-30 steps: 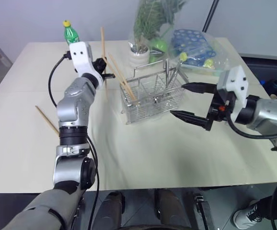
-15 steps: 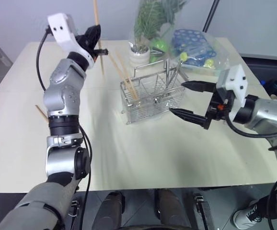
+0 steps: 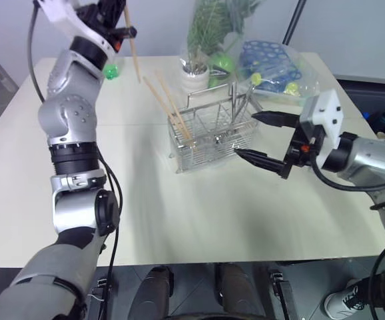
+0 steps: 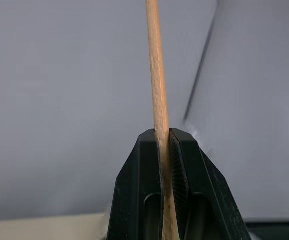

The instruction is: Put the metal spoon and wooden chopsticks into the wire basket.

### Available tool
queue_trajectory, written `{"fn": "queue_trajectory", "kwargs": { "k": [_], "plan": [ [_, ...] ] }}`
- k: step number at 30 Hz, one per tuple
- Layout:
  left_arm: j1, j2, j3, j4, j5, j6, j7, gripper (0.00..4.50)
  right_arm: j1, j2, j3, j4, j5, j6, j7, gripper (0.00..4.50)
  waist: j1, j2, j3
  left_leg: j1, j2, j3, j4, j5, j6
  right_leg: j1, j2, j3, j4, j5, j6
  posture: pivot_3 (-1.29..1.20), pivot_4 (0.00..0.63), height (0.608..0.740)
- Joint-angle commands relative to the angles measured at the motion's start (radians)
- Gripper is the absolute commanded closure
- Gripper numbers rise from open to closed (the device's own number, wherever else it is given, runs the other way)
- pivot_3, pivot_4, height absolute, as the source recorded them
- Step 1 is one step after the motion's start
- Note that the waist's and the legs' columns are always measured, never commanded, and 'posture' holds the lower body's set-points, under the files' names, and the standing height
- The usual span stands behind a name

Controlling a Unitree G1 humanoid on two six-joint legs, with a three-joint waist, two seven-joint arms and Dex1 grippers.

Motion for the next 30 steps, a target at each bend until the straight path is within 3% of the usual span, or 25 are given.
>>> {"fn": "queue_trajectory", "kwargs": {
  "k": [1,8,12,20,30],
  "plan": [
    [-0.060,0.014,0.023,-0.075,-0.084,0.026,-0.021,4.48,-0.008,0.011,-0.026,-0.019,0.011,-0.019,-0.008,0.00,0.000,0.000,0.000,0.000,0.000,0.000,0.000,0.000,0.000,0.000,0.000,0.000,0.000,0.000,0.000,0.00,0.150,0.740],
    [-0.080,0.006,0.027,-0.168,-0.253,0.139,-0.054,4.48,-0.013,0.065,-0.066,-0.003,0.076,0.022,-0.063,0.00,-0.003,0.000,0.000,0.000,0.000,0.000,0.000,0.000,0.000,0.000,0.000,0.000,0.001,0.000,0.000,0.00,0.150,0.740],
    [-0.037,-0.006,-0.006,-0.204,-0.282,0.182,-0.059,4.48,0.001,0.063,-0.069,-0.010,0.077,0.021,-0.071,0.00,-0.002,0.000,0.000,0.000,0.000,0.000,0.000,0.000,0.000,0.000,0.000,0.000,0.001,0.000,0.000,0.00,0.150,0.740],
    [0.100,-0.029,-0.133,-0.196,-0.185,0.140,-0.146,4.48,0.012,0.064,-0.071,-0.025,0.081,0.017,-0.089,0.00,-0.002,0.000,0.000,0.001,0.000,0.000,0.000,0.000,0.000,0.000,0.000,0.000,0.001,0.000,0.000,0.00,0.150,0.740],
    [0.159,-0.078,-0.209,-0.093,-0.075,0.049,-0.235,4.48,0.026,0.068,-0.071,-0.035,0.080,0.013,-0.110,0.00,-0.002,0.000,0.000,0.000,0.000,0.000,0.000,0.000,0.000,0.000,0.000,0.000,0.000,0.000,0.000,0.00,0.150,0.740]
  ]
}}
